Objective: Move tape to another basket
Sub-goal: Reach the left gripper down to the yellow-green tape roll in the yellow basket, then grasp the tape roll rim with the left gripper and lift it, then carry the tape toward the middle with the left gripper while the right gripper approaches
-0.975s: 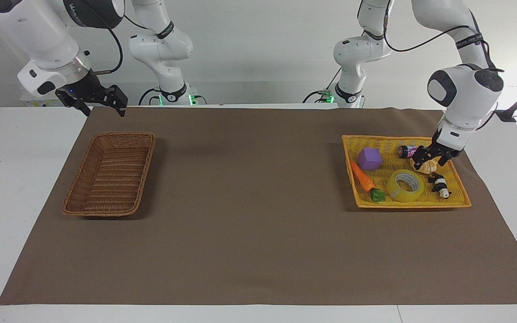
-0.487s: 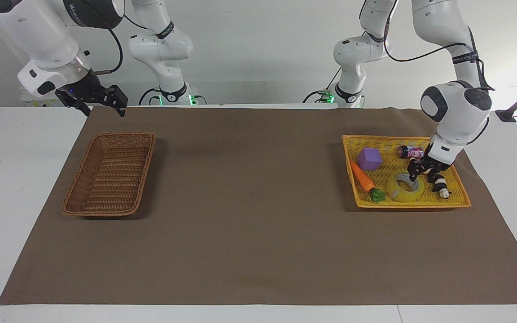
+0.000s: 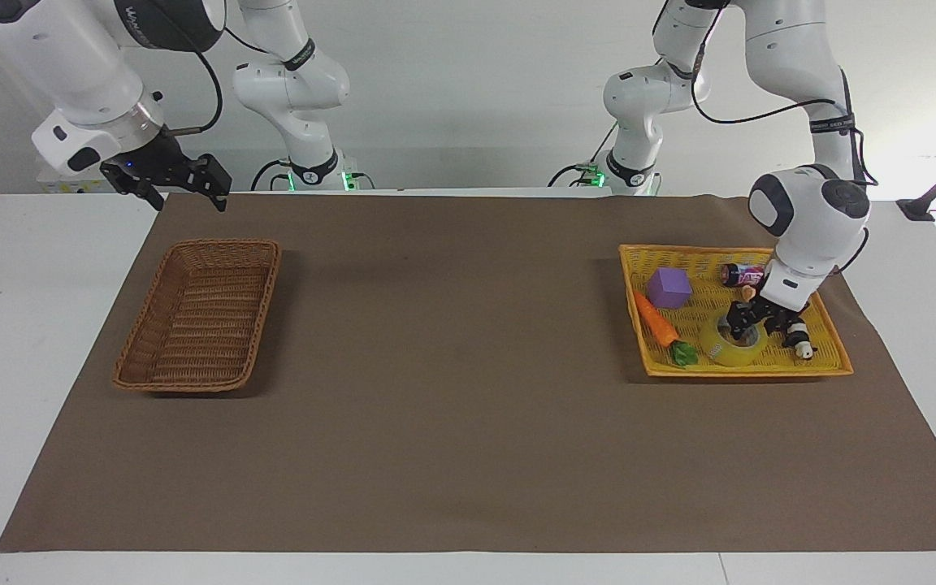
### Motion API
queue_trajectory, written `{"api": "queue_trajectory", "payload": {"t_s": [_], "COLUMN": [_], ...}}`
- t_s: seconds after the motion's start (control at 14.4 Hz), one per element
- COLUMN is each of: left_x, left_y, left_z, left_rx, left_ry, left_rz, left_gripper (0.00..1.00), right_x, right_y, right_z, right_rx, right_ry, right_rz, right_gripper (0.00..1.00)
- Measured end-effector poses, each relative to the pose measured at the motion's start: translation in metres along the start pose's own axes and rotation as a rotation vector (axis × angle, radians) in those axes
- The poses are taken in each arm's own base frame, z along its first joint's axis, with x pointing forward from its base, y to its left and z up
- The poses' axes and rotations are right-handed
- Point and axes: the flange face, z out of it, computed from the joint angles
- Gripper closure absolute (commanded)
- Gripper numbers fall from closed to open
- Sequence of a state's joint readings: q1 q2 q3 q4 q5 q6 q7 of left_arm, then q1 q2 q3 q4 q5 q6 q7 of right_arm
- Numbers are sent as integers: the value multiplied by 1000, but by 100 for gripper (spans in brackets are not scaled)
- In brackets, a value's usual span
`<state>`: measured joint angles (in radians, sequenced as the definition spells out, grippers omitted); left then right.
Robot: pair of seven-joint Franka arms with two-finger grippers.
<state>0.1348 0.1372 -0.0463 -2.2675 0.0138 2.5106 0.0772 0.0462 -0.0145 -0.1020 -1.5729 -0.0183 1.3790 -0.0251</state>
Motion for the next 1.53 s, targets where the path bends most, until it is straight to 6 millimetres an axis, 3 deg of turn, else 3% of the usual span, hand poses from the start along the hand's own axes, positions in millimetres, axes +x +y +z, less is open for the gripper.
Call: {"api": "queue_trajectory", "payload": {"t_s": [0.07, 0.35, 0.49, 0.63, 0.77, 0.84, 1.04, 1.11, 1.25, 1.53], "left_x": [0, 6, 27, 57, 75, 74, 39, 24, 7, 6], "left_y": [0, -1, 1, 21, 75, 117, 268, 304, 337, 340], "left_z": [0, -6, -33, -87, -144, -160, -170, -171, -173, -174], "left_rx": [0, 1, -3, -11, -50, -63, -131, -147, -172, -211], "left_ry": [1, 4, -34, -77, -108, -117, -154, -172, -193, -208], "left_rz": [0, 0, 7, 42, 59, 51, 7, 7, 19, 2], "left_gripper": [100, 100, 100, 100, 100, 100, 100, 100, 100, 100], "right_x": [0, 0, 0, 0, 0, 0, 0, 0, 0, -2], "right_y": [0, 0, 0, 0, 0, 0, 0, 0, 1, 11], "right_z": [0, 0, 0, 0, 0, 0, 0, 0, 0, 3], "right_rx": [0, 0, 0, 0, 0, 0, 0, 0, 0, 82], "right_ry": [0, 0, 0, 0, 0, 0, 0, 0, 0, -2], "right_rz": [0, 0, 0, 0, 0, 0, 0, 0, 1, -47], "right_gripper": [1, 1, 1, 1, 1, 1, 1, 1, 1, 1]}}
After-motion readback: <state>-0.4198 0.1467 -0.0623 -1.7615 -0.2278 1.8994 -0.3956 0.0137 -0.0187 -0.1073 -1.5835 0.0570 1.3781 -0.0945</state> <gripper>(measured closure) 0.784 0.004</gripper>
